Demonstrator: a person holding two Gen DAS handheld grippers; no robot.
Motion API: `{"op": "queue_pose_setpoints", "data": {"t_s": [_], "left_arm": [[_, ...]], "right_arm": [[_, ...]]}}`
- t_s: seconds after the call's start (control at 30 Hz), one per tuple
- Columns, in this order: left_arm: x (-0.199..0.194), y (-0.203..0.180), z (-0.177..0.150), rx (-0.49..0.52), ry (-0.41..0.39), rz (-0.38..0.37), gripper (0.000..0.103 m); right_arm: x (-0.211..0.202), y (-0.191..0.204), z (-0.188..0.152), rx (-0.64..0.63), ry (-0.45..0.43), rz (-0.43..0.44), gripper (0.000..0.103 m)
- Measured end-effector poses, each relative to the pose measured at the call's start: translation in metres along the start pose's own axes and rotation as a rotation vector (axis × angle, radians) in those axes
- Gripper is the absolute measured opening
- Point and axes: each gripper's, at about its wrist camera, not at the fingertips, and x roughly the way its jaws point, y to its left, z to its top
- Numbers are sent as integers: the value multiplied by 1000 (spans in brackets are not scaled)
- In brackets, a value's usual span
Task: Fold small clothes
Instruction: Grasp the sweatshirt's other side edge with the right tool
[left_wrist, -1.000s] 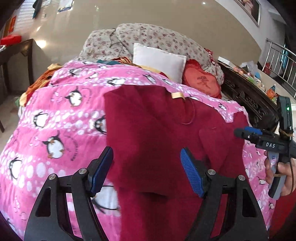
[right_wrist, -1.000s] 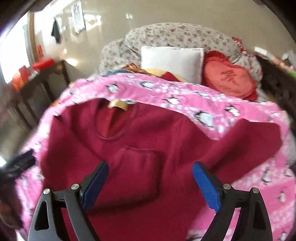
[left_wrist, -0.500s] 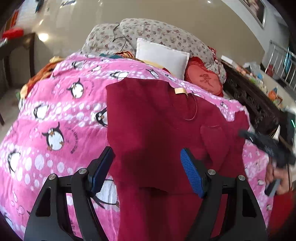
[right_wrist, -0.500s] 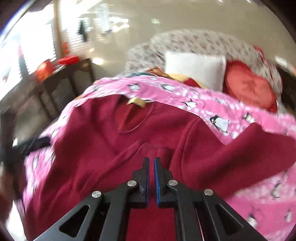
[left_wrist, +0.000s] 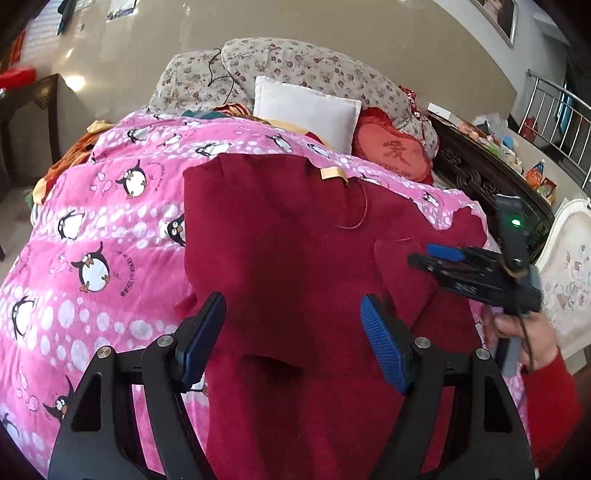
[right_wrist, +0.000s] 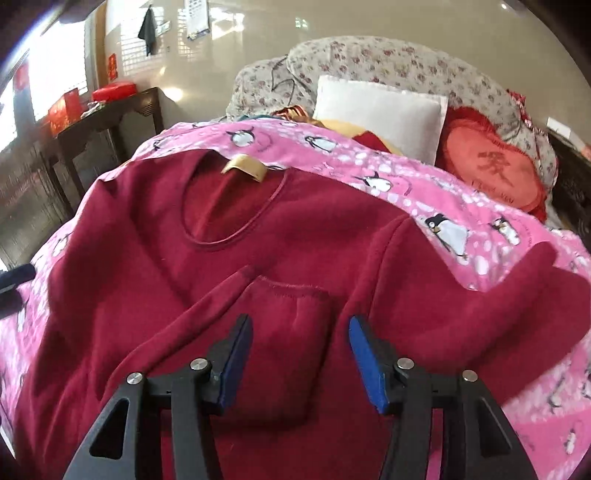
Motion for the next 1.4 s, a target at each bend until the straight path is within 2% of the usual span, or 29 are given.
{"op": "queue_pose_setpoints", "data": {"t_s": [0.03,0.07,0.1,0.2,0.3,0.4,0.47,0.57,0.6,0.63,0.7,0.8,0.87,0.9,0.93,1.03,1.17,1.27,1.4], "left_arm": [[2,1,0,-11,6,-6,76],[4,1,0,-18,9,-9,76],[6,2,0,-26,13,-11,76],[7,2,-1,-29,14,-11,76],[6,6,-1,-22,10,6,76],[5,14,-2,-36,11,17,76],[4,19,-3,-51,14,20,76],[3,23,-6,-68,19,20,76],[3,23,-6,-69,21,20,76],[3,23,-7,-68,21,20,76],[3,22,-7,-65,21,18,76],[0,14,-8,-38,16,23,76],[-5,9,-8,-1,3,30,76],[-7,7,-8,18,-1,36,76],[-8,7,-6,37,-5,47,76],[-9,10,6,60,-18,64,76],[7,22,31,37,-4,58,76],[25,30,48,11,9,60,76],[45,30,68,56,38,27,76]], "right_arm": [[5,-1,1,-5,2,3,32],[5,-1,0,-11,1,3,26],[1,-2,0,-11,-14,28,4],[-29,-4,-6,13,-71,170,4],[-75,0,-28,-55,-131,270,4],[-112,9,-60,-161,-132,368,4],[-128,15,-87,-246,-103,426,5],[-140,19,-118,-331,-54,433,8],[-142,19,-121,-335,-49,414,13],[-141,17,-120,-331,-48,385,22],[-135,13,-110,-286,-42,354,33],[-134,11,-96,-246,-44,391,38],[-138,11,-92,-269,-36,401,41],[-139,10,-93,-296,-2,401,44],[-138,9,-95,-342,41,348,45],[-139,3,-101,-426,95,184,45],[-141,-5,-84,-346,43,253,45],[-119,10,-62,-322,3,331,46],[-49,38,-46,-331,106,322,46]]}}
